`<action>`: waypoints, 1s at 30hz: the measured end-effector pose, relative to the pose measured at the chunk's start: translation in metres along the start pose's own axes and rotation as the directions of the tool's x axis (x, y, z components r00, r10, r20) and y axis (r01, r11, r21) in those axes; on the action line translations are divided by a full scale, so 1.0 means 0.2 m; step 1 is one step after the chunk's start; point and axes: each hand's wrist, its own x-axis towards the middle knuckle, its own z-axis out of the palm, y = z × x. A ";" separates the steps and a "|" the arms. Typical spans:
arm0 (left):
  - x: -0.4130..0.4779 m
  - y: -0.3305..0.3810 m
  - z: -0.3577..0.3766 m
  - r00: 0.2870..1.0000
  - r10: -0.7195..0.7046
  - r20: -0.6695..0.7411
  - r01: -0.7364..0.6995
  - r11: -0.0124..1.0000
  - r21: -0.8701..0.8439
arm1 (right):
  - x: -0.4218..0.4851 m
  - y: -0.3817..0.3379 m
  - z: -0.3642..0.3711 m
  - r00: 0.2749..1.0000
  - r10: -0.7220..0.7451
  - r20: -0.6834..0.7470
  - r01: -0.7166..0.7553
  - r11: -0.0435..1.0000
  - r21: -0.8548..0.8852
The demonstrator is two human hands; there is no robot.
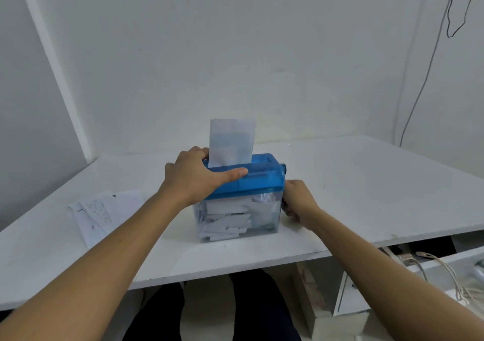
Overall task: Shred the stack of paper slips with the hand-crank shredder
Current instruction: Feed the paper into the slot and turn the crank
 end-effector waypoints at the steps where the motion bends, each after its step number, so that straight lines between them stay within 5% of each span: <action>1: 0.00 0.01 0.00 1.000 -0.002 0.014 0.001 1.000 0.030 | -0.04 0.02 -0.01 1.000 -0.004 -0.012 0.004 1.000 -0.015; 8: 0.02 0.04 -0.04 0.995 -0.024 0.098 0.011 0.991 0.130 | -0.25 0.00 -0.13 0.993 -0.114 0.002 0.113 0.983 -0.147; 15: 0.04 0.00 -0.03 0.994 -0.053 0.095 0.043 0.994 0.102 | -0.34 -0.16 -0.29 0.879 -0.422 0.222 0.407 0.906 0.113; 18: 0.05 0.02 -0.03 0.993 -0.049 0.112 0.037 0.994 0.105 | -0.30 -0.20 -0.28 0.830 -0.534 0.160 0.501 0.841 0.204; 24: 0.04 0.01 -0.02 0.991 -0.064 0.119 0.065 0.998 -0.004 | -0.16 -0.35 -0.25 0.837 -0.540 -0.092 0.545 0.837 0.041; 30: 0.01 0.00 -0.01 0.988 -0.041 0.148 0.053 0.996 -0.078 | 0.17 -0.36 -0.17 0.935 -0.330 -0.127 0.318 0.942 -0.106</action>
